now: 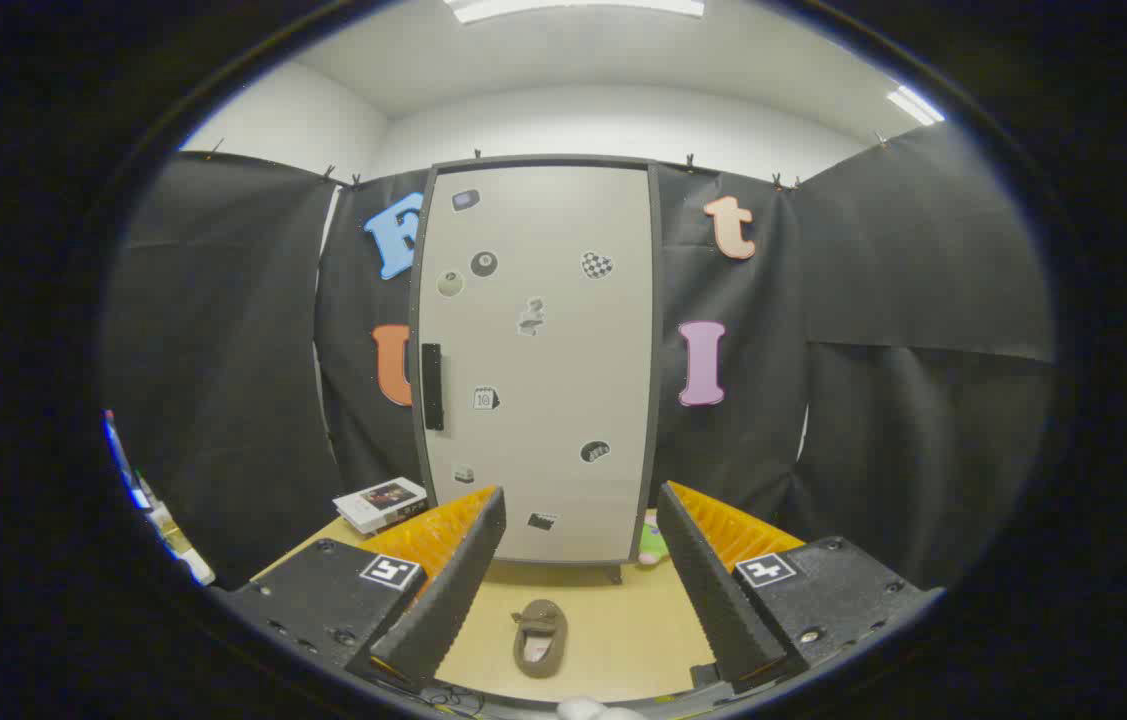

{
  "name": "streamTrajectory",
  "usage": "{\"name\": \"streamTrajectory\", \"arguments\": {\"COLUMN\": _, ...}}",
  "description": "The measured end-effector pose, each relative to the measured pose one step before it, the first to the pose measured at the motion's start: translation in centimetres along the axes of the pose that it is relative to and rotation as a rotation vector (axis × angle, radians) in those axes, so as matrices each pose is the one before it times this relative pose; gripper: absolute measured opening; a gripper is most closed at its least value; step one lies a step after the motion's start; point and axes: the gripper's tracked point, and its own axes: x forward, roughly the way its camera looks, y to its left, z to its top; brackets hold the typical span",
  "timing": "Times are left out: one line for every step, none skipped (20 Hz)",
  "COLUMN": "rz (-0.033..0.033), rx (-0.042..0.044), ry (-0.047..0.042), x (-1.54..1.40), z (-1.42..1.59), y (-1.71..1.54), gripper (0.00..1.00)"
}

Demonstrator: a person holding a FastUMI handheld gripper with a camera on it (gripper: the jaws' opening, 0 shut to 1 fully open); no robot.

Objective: Open the shoe cabinet door, grab the shoes and put them into the shoe cabinet, then close the shoe cabinet door.

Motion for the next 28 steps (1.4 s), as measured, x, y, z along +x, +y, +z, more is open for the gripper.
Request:
{"name": "streamTrajectory", "arguments": {"rz": -0.00350, "rx": 0.00005, "ry": -0.00156, "x": -0.089, "z": -0.011, "y": -0.046, "gripper": 0.99}}
{"name": "streamTrajectory", "arguments": {"rz": -0.00130, "rx": 0.00105, "ry": -0.00071, "x": -0.011, "z": 0.117, "y": 0.069, "gripper": 0.99}}
{"name": "streamTrajectory", "arguments": {"rz": 0.00085, "rx": -0.00077, "ry": -0.00007, "x": -0.067, "z": -0.023, "y": 0.127, "gripper": 1.00}}
{"name": "streamTrajectory", "arguments": {"rz": -0.00007, "rx": -0.00388, "ry": 0.00050, "x": -0.113, "z": 0.039, "y": 0.089, "gripper": 0.99}}
{"name": "streamTrajectory", "arguments": {"rz": 0.00125, "rx": -0.00408, "ry": -0.00200, "x": -0.170, "z": 0.070, "y": 0.113, "gripper": 0.99}}
{"name": "streamTrajectory", "arguments": {"rz": 0.00224, "rx": -0.00443, "ry": -0.00274, "x": -0.154, "z": 0.102, "y": 0.149, "gripper": 1.00}}
{"name": "streamTrajectory", "arguments": {"rz": 0.00399, "rx": -0.00365, "ry": -0.00425, "x": 0.035, "z": 0.151, "y": 0.244, "gripper": 1.00}}
{"name": "streamTrajectory", "arguments": {"rz": 0.00349, "rx": -0.00414, "ry": -0.00179, "x": -0.048, "z": 0.074, "y": 0.219, "gripper": 1.00}}
{"name": "streamTrajectory", "arguments": {"rz": 0.00171, "rx": -0.00487, "ry": -0.00084, "x": -0.062, "z": -0.015, "y": 0.107, "gripper": 1.00}}
{"name": "streamTrajectory", "arguments": {"rz": -0.00224, "rx": -0.01315, "ry": -0.00583, "x": 0.008, "z": 0.184, "y": 0.117, "gripper": 1.00}}
{"name": "streamTrajectory", "arguments": {"rz": -0.00791, "rx": -0.01909, "ry": -0.00673, "x": -0.083, "z": 0.107, "y": -0.091, "gripper": 1.00}}
{"name": "streamTrajectory", "arguments": {"rz": -0.00005, "rx": -0.01516, "ry": -0.01123, "x": -0.110, "z": 0.231, "y": 0.110, "gripper": 1.00}}
{"name": "streamTrajectory", "arguments": {"rz": 0.00391, "rx": -0.00761, "ry": -0.00903, "x": -0.038, "z": 0.069, "y": 0.323, "gripper": 1.00}}
{"name": "streamTrajectory", "arguments": {"rz": 0.00317, "rx": -0.00279, "ry": 0.00134, "x": 0.121, "z": -0.006, "y": 0.232, "gripper": 0.99}}
{"name": "streamTrajectory", "arguments": {"rz": 0.00184, "rx": -0.00008, "ry": 0.00550, "x": 0.120, "z": -0.284, "y": 0.179, "gripper": 0.99}}
{"name": "streamTrajectory", "arguments": {"rz": 0.00065, "rx": 0.00423, "ry": 0.00654, "x": 0.237, "z": -0.102, "y": 0.147, "gripper": 0.99}}
{"name": "streamTrajectory", "arguments": {"rz": 0.00279, "rx": 0.01019, "ry": 0.00214, "x": 0.351, "z": -0.012, "y": 0.244, "gripper": 1.00}}
{"name": "streamTrajectory", "arguments": {"rz": 0.00112, "rx": 0.01081, "ry": 0.00261, "x": 0.374, "z": 0.069, "y": 0.266, "gripper": 1.00}}
{"name": "streamTrajectory", "arguments": {"rz": -0.01506, "rx": 0.00649, "ry": 0.01014, "x": 0.456, "z": -0.198, "y": -0.095, "gripper": 1.00}}
{"name": "streamTrajectory", "arguments": {"rz": -0.01144, "rx": 0.00208, "ry": 0.00951, "x": 0.413, "z": -0.157, "y": -0.057, "gripper": 0.99}}
{"name": "streamTrajectory", "arguments": {"rz": 0.00852, "rx": 0.00563, "ry": 0.00233, "x": 0.468, "z": 0.058, "y": 0.673, "gripper": 1.00}}
{"name": "streamTrajectory", "arguments": {"rz": 0.01417, "rx": 0.00770, "ry": 0.00418, "x": 0.555, "z": 0.027, "y": 0.698, "gripper": 1.00}}
{"name": "streamTrajectory", "arguments": {"rz": 0.01490, "rx": 0.00144, "ry": -0.00130, "x": 0.755, "z": 0.086, "y": 0.609, "gripper": 1.00}}
{"name": "streamTrajectory", "arguments": {"rz": 0.00869, "rx": -0.00527, "ry": -0.00126, "x": 0.709, "z": 0.166, "y": 0.520, "gripper": 1.00}}
{"name": "streamTrajectory", "arguments": {"rz": 0.00753, "rx": -0.00762, "ry": -0.00397, "x": 0.789, "z": 0.115, "y": 0.475, "gripper": 1.00}}
{"name": "streamTrajectory", "arguments": {"rz": 0.00985, "rx": -0.00634, "ry": -0.00358, "x": 0.908, "z": 0.257, "y": 0.600, "gripper": 1.00}}
{"name": "streamTrajectory", "arguments": {"rz": 0.00843, "rx": 0.00033, "ry": -0.00493, "x": 1.029, "z": 0.271, "y": 0.568, "gripper": 1.00}}
{"name": "streamTrajectory", "arguments": {"rz": 0.01110, "rx": 0.00657, "ry": -0.00757, "x": 1.175, "z": 0.427, "y": 0.637, "gripper": 1.00}}
